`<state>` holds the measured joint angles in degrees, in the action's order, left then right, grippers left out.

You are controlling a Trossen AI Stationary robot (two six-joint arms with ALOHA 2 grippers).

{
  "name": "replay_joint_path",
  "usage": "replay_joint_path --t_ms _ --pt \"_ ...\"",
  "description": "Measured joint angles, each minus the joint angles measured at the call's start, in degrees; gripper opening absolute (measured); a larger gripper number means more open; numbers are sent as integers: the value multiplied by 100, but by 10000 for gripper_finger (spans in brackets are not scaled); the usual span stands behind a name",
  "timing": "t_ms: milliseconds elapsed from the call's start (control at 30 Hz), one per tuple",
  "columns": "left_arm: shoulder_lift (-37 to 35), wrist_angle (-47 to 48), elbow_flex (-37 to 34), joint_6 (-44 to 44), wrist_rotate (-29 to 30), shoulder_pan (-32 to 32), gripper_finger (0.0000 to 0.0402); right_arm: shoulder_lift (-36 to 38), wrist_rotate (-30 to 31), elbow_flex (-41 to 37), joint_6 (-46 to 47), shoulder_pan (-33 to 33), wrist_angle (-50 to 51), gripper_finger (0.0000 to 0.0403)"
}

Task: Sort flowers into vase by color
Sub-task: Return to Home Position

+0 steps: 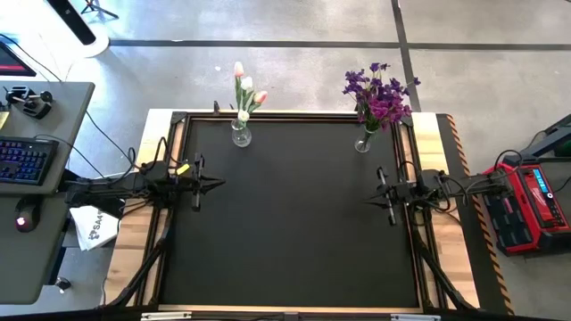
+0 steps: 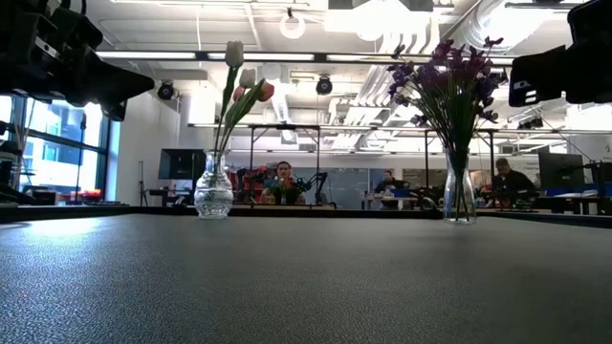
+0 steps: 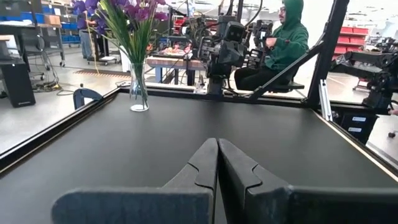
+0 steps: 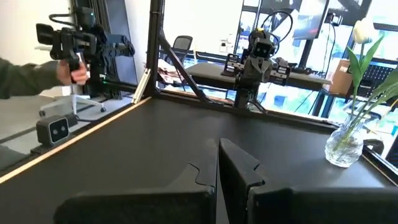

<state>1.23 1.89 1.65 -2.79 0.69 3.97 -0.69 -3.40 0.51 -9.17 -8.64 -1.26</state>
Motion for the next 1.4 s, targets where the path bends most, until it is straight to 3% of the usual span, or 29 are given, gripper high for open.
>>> replay_joint_path --t_ms 1400 --pt "2 -2 0 -2 0 2 1 -5 -2 0 315 0 2 0"
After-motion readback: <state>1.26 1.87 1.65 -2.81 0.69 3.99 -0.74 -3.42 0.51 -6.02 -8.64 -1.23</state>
